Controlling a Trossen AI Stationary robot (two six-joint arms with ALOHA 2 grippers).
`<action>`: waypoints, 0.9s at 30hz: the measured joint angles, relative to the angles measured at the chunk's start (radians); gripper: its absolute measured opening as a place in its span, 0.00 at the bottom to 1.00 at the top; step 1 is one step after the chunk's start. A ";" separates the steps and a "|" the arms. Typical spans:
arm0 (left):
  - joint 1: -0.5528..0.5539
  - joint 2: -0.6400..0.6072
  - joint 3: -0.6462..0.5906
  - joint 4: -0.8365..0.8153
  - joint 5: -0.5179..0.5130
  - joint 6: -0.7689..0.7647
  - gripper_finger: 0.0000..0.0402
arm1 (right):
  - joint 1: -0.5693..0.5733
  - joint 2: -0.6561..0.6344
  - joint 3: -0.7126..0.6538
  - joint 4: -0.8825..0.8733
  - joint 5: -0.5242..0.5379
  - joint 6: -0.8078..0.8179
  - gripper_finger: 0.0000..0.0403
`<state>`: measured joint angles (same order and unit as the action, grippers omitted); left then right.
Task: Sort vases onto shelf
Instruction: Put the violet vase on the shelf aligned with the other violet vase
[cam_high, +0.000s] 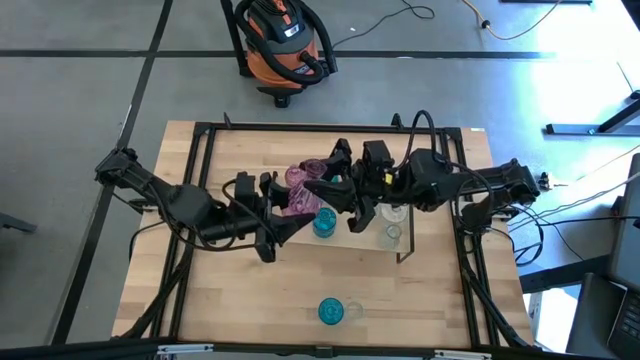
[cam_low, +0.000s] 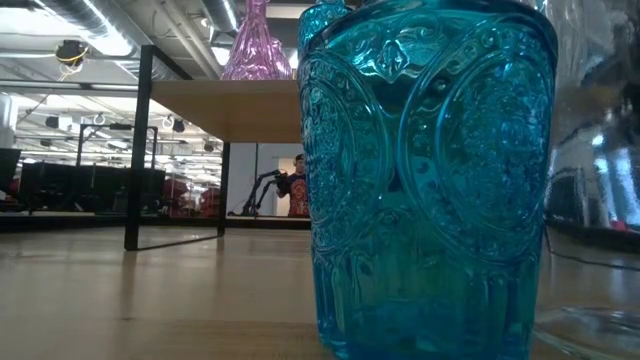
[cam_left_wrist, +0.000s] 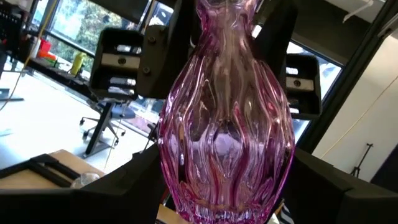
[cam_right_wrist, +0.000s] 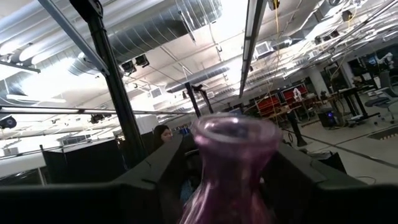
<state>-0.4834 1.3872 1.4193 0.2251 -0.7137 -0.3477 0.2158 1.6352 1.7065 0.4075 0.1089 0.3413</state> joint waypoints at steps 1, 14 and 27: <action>0.000 0.000 0.000 -0.008 0.001 -0.010 0.64 | -0.005 0.000 0.000 -0.001 0.000 0.001 0.45; 0.005 0.001 0.000 -0.020 0.020 -0.007 0.64 | -0.026 -0.002 0.002 -0.040 -0.068 0.022 0.22; 0.009 -0.007 0.000 -0.017 -0.004 -0.017 0.89 | -0.028 -0.007 0.002 -0.083 -0.075 -0.030 0.22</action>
<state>-0.4744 1.3803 1.4189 0.2086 -0.7177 -0.3649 0.1883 1.6283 1.7087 0.3245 0.0341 0.3112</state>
